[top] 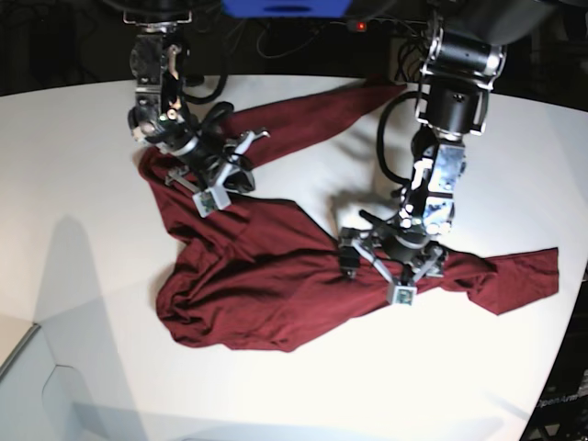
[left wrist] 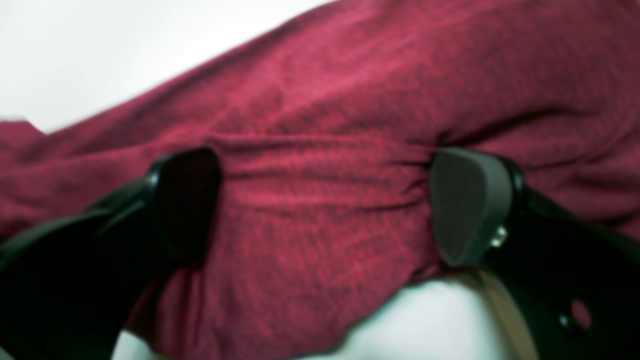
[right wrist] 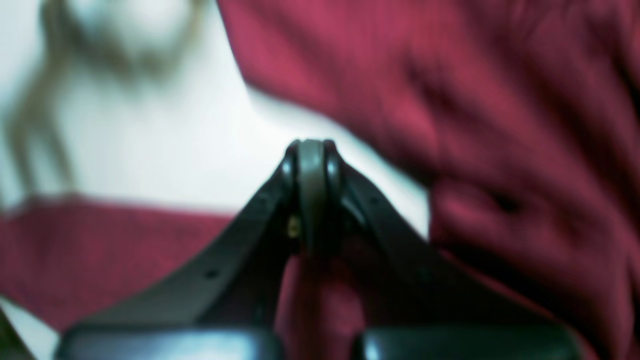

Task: Layout the t-shirt on the table in an organized manner, then fold the t-shirt properly
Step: 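Grasp the shirt body with the left gripper and drag it toward the sleeve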

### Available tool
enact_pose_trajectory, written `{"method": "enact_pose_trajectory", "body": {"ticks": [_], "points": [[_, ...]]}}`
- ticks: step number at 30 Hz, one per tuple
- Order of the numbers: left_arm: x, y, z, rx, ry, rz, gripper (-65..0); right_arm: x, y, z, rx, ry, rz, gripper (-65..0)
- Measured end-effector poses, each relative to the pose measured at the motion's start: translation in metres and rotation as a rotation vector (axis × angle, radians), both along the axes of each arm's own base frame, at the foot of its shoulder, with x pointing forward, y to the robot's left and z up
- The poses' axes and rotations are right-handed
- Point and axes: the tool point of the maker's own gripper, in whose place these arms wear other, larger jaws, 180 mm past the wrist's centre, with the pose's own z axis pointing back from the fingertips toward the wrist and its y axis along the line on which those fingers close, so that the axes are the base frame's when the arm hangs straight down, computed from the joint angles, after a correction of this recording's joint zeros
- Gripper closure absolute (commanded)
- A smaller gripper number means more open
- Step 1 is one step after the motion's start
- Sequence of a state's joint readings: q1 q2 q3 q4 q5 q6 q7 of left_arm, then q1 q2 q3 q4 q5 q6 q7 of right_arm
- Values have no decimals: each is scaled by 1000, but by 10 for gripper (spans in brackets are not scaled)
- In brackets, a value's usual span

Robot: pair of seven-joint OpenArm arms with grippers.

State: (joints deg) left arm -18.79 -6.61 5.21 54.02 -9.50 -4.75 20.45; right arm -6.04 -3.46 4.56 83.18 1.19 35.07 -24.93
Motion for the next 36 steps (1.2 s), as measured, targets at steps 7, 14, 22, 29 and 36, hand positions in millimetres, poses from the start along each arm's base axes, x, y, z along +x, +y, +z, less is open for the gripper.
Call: {"method": "enact_pose_trajectory", "body": {"ticks": [7,14,22,29,36], "points": [[20,47,7,51,-36,68,-650,-10,-33,-8,-52,-2,-1,0],[36,46,42,63,-117,58,-650,-31,-53,-4,-138,2,25,0],[40,0,93,-14,-278,9,-650,-1,-30,49,-119,-145,14,0],[14,-50,45,-101,-150,-16,-650,40,-12,50,-65,-147,5,0],[10,-48,8,-83,-69,-12,-650,35,-6,4,-38,-13,15,0]]}}
